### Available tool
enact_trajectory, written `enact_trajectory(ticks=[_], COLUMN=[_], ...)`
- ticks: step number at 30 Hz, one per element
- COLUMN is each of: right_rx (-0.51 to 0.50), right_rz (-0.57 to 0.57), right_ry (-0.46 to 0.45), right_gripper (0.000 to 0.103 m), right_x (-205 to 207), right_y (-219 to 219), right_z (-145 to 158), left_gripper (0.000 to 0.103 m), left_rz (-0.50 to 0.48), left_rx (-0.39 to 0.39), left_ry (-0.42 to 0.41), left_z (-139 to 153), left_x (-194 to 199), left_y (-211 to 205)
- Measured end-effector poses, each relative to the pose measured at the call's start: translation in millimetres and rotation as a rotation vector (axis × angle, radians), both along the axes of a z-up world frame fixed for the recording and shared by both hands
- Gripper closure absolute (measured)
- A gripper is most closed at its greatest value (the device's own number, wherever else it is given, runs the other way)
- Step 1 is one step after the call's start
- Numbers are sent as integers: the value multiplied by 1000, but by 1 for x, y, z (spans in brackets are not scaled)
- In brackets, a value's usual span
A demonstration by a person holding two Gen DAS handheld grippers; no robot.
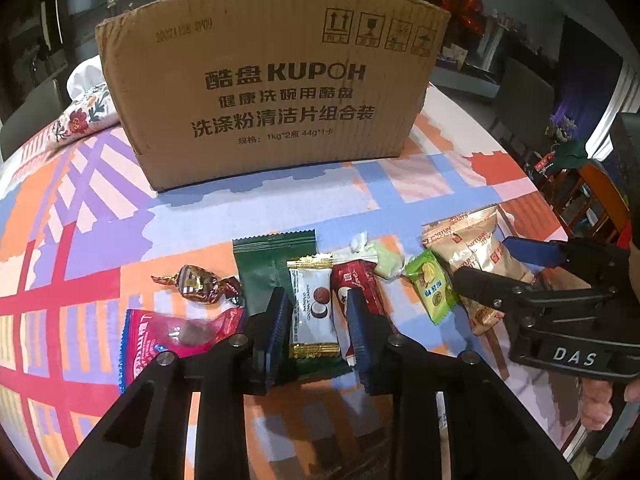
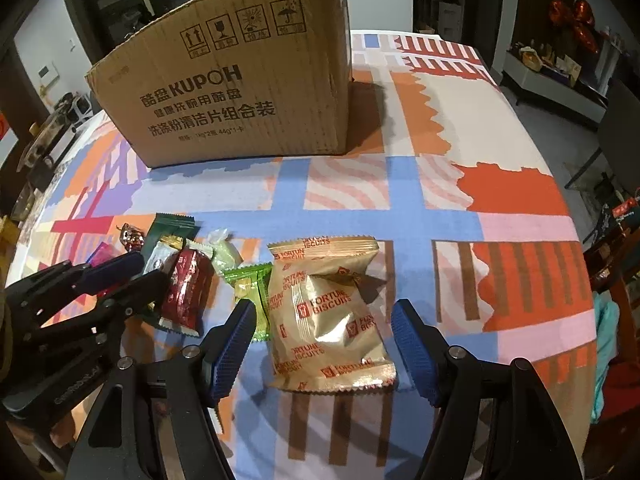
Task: Organize snacks
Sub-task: 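Grasp the white biscuit bar with the left tool while the right grasps the gold Fortune Biscuits packet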
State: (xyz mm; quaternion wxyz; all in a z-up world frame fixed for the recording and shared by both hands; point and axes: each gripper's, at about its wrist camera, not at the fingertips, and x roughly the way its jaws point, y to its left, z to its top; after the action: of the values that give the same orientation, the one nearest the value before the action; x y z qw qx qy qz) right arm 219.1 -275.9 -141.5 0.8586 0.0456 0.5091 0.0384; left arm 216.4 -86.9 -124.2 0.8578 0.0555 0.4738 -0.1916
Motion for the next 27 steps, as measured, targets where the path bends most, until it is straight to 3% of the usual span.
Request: enact_trajectory(ticks=[4,11,27], right_rx=[6,18,27], right_rz=[2,-3,28], right_ry=[19,14,-122], right_gripper=[40,57,58], right_x=[4,3,-17], right_y=[0,-1,11], right_z=[-6,-7,41], left_gripper=[83,84,84], left_rz=[1,-1,7], left_rx=[-5,-7,-83], left_ry=[10,10,-89], left_z=[-1,-2,46], left_x=[3,3,-21], left_y=[-1,-2,9])
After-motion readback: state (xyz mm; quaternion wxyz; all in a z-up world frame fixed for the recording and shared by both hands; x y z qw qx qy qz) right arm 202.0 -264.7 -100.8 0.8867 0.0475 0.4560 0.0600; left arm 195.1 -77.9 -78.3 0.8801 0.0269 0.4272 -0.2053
